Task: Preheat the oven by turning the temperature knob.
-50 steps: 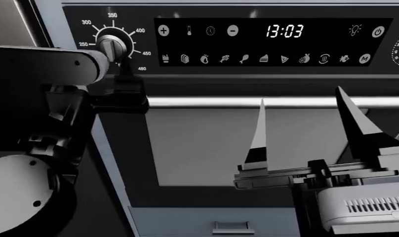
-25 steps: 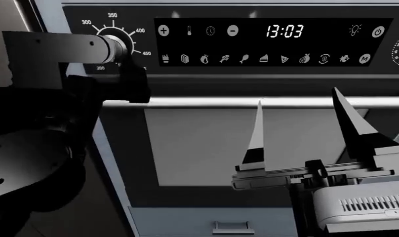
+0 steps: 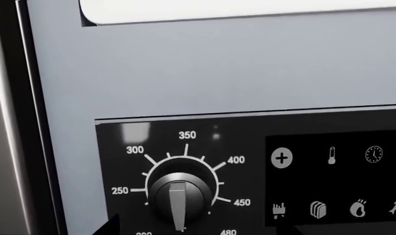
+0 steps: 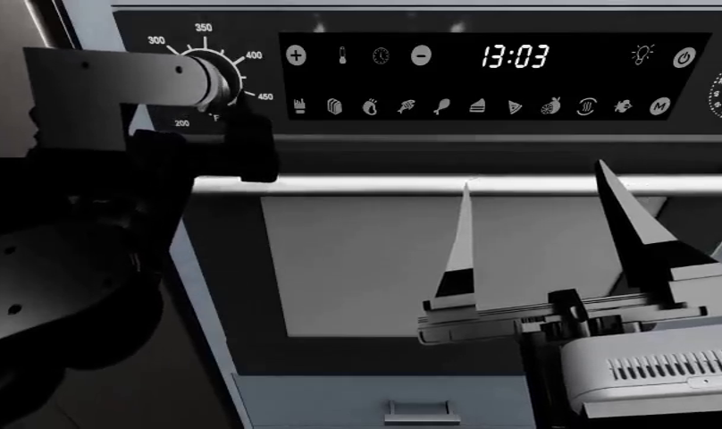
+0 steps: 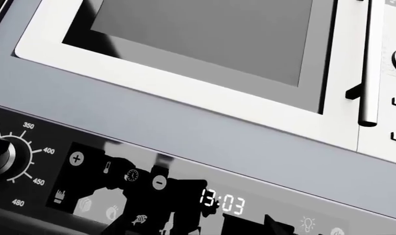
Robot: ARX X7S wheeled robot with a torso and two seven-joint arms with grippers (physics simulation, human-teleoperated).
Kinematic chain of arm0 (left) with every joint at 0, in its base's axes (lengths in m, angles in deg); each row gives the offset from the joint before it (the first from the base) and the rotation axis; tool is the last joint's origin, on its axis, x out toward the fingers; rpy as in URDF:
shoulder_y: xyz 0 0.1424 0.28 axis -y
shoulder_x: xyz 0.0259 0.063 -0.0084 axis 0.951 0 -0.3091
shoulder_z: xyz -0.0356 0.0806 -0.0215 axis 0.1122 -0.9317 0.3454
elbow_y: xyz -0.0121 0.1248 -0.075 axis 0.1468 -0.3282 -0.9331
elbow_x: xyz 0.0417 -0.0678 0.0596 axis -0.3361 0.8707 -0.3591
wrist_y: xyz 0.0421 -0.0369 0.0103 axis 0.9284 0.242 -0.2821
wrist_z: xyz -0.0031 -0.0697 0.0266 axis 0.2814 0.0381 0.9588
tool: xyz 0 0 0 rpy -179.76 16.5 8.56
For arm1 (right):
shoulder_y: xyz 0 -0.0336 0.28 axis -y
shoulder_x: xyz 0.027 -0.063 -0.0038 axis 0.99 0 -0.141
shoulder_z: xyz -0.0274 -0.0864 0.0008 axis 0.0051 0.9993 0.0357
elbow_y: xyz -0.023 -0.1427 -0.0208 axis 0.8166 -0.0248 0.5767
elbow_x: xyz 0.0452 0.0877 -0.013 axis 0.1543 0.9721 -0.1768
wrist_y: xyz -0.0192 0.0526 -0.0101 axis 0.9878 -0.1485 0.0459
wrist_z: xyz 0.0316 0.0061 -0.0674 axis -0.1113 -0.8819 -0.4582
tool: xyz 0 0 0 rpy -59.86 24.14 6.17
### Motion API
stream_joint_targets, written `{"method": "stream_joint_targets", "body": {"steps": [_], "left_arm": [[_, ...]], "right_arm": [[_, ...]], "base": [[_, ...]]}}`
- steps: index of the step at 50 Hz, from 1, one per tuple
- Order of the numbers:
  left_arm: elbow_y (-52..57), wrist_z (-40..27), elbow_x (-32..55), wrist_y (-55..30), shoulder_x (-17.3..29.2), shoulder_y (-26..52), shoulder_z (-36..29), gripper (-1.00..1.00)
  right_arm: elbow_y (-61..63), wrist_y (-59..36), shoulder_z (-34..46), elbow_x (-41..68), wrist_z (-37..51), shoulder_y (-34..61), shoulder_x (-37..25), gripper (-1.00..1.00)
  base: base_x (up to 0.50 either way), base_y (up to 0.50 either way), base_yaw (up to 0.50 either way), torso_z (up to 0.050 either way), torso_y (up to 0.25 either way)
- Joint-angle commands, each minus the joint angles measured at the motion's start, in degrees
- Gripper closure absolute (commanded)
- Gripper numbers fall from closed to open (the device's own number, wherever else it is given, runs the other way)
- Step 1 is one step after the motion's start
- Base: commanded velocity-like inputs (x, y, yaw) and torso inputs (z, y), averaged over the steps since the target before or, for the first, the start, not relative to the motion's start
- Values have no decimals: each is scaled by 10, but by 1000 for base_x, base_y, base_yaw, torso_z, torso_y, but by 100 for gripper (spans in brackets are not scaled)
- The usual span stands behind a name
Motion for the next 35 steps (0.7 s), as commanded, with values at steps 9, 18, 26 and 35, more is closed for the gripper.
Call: {"method": "stream_joint_targets", "body": {"steps": [9,18,26,35], "left_arm": [[-30,11,-13,6,-4,-3,-6,-100],[-45,11,-14,9,-8,-4,-5,-100],[-55,14,-15,7,-12,4,-8,-100],[-78,19,-18,5,-17,13,-10,-100]], "right_arm": [[1,-2,3,3,5,-1,-5,-100],[-1,-1,6,4,8,0,-8,-100],[-4,0,7,6,12,0,-10,-100],[-4,-1,9,7,15,1,-12,-100]], "base": [[0,0,0,0,0],[0,0,0,0,0],[0,0,0,0,0],[0,0,0,0,0]]}}
